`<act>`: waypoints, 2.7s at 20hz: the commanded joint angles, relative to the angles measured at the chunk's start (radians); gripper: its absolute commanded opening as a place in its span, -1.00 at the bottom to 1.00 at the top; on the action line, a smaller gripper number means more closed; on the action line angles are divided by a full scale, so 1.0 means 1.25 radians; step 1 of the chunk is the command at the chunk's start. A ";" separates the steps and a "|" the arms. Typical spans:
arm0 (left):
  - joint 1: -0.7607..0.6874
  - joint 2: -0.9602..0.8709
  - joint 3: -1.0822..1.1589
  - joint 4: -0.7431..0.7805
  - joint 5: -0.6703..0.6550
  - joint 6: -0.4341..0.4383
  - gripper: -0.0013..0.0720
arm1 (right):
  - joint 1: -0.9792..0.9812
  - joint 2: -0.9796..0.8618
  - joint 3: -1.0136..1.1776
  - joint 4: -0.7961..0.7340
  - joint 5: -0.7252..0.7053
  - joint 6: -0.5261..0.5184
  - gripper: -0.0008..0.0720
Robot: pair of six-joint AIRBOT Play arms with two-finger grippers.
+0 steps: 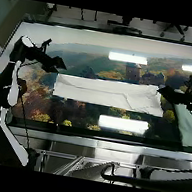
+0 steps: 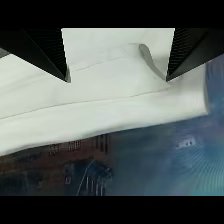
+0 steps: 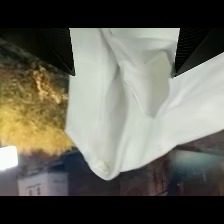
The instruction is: Fold the shirts.
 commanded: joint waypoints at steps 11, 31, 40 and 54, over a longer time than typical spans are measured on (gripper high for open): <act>0.034 0.128 -0.086 -0.002 -0.006 -0.048 -0.90 | 0.036 -0.104 0.023 0.078 0.188 -0.072 -0.92; -0.700 -0.189 0.046 -0.036 0.650 -0.080 -0.92 | 0.037 0.137 0.329 0.291 0.479 0.112 -0.93; -0.504 0.053 0.019 -0.263 0.290 0.041 -0.93 | 0.049 0.125 0.329 0.289 0.476 0.134 -0.93; -0.217 0.479 0.019 -0.272 0.123 0.061 -0.92 | 0.841 -0.147 0.329 0.045 -0.110 0.084 -0.07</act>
